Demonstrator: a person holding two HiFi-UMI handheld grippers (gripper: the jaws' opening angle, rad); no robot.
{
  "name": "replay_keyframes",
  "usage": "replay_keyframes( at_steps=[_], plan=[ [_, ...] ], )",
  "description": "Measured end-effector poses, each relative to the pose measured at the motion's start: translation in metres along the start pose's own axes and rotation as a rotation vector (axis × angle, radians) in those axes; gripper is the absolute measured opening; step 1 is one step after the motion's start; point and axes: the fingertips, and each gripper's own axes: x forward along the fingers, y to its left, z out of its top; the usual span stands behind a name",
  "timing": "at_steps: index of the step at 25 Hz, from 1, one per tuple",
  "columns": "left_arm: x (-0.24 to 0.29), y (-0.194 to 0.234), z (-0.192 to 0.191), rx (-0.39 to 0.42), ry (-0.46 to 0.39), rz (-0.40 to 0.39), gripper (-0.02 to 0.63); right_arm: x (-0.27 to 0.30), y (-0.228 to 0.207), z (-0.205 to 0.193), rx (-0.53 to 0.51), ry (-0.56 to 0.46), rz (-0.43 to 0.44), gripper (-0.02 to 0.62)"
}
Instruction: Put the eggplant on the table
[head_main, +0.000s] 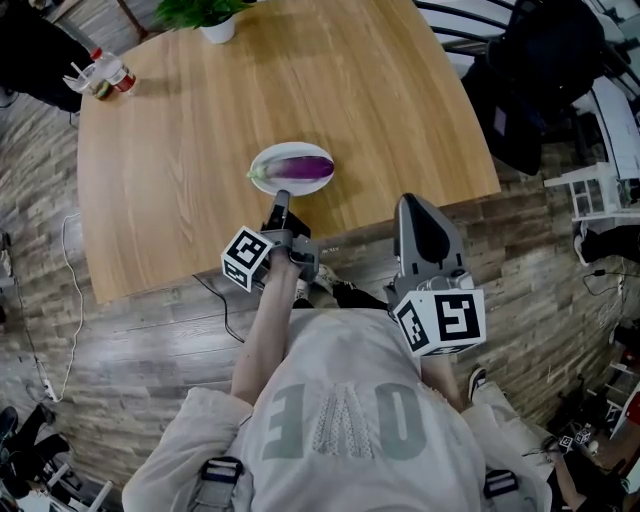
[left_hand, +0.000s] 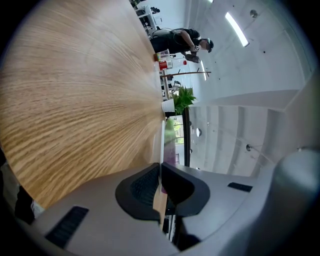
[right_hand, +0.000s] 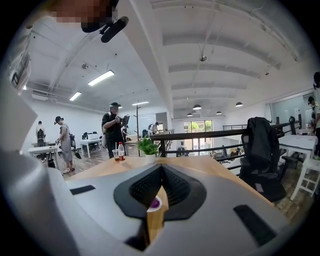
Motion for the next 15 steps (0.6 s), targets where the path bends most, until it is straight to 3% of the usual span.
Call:
replay_keyframes(
  at_steps=[15],
  plan=[
    [0.002, 0.02, 0.0, -0.015, -0.016, 0.044, 0.02, -0.012, -0.007, -0.007, -0.01, 0.005, -0.033, 0.018]
  ],
)
